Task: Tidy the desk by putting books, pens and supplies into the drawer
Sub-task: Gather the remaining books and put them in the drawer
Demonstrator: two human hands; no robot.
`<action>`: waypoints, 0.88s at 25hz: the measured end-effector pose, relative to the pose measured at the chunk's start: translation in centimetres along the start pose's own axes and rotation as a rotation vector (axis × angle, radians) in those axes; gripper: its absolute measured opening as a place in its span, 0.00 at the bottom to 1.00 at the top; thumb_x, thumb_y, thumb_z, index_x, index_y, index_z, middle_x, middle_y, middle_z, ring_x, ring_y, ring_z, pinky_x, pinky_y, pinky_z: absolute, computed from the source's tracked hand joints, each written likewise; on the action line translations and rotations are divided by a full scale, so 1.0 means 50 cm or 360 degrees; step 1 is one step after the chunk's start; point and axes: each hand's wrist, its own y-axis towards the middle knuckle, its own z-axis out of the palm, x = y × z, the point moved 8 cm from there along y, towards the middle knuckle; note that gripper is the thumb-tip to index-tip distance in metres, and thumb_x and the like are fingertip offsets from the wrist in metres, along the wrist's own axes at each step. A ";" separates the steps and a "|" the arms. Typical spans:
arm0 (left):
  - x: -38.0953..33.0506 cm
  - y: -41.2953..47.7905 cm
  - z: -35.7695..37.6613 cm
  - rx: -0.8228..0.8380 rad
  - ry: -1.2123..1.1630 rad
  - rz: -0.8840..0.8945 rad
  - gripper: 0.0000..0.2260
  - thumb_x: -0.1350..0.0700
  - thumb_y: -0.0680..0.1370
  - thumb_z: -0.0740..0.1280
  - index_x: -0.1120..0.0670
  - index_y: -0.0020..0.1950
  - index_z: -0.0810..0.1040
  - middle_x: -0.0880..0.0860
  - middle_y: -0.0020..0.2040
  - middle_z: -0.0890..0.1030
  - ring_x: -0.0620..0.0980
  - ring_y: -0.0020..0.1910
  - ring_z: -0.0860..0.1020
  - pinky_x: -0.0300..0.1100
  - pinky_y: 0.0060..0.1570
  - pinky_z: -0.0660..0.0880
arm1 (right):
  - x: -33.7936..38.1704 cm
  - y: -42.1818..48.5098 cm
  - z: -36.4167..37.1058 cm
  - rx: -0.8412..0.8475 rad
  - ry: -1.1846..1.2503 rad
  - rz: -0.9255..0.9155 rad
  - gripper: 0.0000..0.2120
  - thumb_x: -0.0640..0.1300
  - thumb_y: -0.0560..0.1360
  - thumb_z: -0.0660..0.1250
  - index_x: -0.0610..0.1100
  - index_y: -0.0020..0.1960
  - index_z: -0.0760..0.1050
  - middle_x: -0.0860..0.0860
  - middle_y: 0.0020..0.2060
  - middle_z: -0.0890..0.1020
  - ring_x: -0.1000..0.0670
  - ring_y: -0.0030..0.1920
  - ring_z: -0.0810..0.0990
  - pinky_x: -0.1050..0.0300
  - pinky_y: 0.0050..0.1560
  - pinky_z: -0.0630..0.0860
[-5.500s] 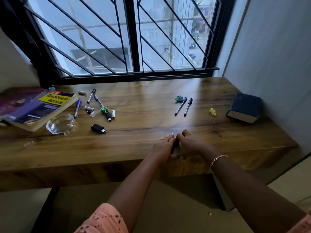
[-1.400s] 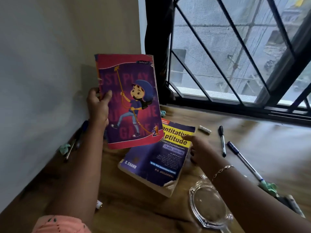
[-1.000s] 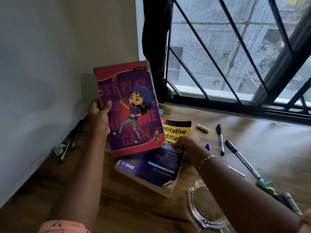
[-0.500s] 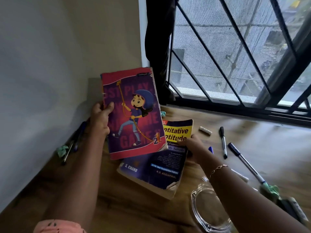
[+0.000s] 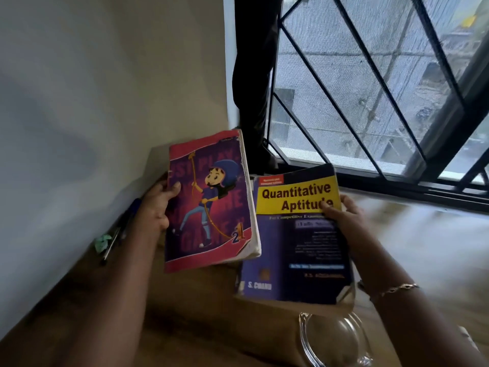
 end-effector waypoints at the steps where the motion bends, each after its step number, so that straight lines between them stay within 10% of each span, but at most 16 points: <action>1: 0.014 -0.003 -0.005 -0.0012 0.0010 -0.0039 0.03 0.59 0.78 0.64 0.54 0.51 0.75 0.55 0.51 0.78 0.49 0.41 0.77 0.43 0.39 0.73 | 0.018 -0.006 -0.016 -0.0045 -0.0013 -0.0020 0.08 0.37 0.76 0.62 0.42 0.54 0.68 0.43 0.40 0.79 0.53 0.25 0.80 0.61 0.25 0.78; 14: 0.157 -0.065 0.020 0.0017 0.0173 -0.0323 0.16 0.63 0.78 0.64 0.59 0.65 0.68 0.56 0.46 0.78 0.51 0.35 0.77 0.38 0.22 0.77 | 0.206 -0.051 -0.101 -0.0253 -0.0179 -0.0241 0.11 0.39 0.75 0.65 0.43 0.57 0.71 0.47 0.34 0.82 0.55 0.24 0.80 0.63 0.24 0.77; 22: 0.150 -0.070 0.045 0.0050 0.0460 -0.0177 0.16 0.63 0.77 0.64 0.61 0.65 0.68 0.59 0.50 0.79 0.49 0.36 0.77 0.39 0.29 0.77 | 0.067 0.016 0.041 0.0132 -0.0054 0.0009 0.04 0.36 0.76 0.62 0.41 0.51 0.71 0.44 0.40 0.79 0.52 0.27 0.81 0.62 0.27 0.78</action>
